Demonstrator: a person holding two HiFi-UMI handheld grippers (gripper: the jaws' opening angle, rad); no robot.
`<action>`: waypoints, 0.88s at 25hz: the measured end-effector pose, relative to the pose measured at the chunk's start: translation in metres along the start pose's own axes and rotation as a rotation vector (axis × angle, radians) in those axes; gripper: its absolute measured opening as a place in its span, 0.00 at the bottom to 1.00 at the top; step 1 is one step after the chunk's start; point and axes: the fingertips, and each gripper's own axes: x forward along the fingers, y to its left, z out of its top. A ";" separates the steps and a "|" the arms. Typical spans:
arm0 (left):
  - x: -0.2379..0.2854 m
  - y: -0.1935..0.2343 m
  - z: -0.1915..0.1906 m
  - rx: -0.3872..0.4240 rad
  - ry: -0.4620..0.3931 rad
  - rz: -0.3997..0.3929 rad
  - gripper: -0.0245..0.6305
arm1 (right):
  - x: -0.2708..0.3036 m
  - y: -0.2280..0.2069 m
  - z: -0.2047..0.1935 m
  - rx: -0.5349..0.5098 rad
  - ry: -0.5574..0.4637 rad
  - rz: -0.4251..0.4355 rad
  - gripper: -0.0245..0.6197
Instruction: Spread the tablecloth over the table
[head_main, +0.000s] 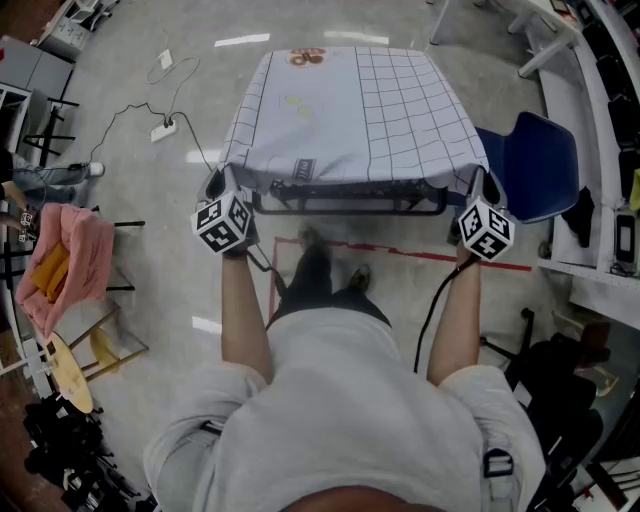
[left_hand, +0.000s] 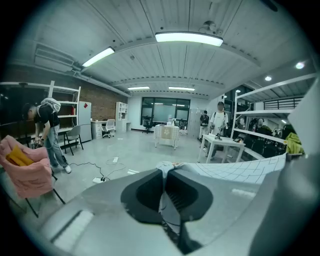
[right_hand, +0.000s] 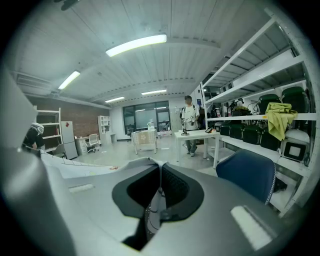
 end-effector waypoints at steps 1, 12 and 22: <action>-0.002 0.000 0.001 0.001 -0.001 0.001 0.07 | -0.002 0.000 0.001 0.002 0.000 0.000 0.05; -0.010 0.000 -0.001 0.000 0.007 0.026 0.07 | 0.000 -0.004 0.000 0.019 -0.002 0.016 0.05; -0.001 -0.006 -0.004 -0.027 0.017 0.051 0.07 | 0.018 -0.011 0.000 -0.010 0.030 0.048 0.05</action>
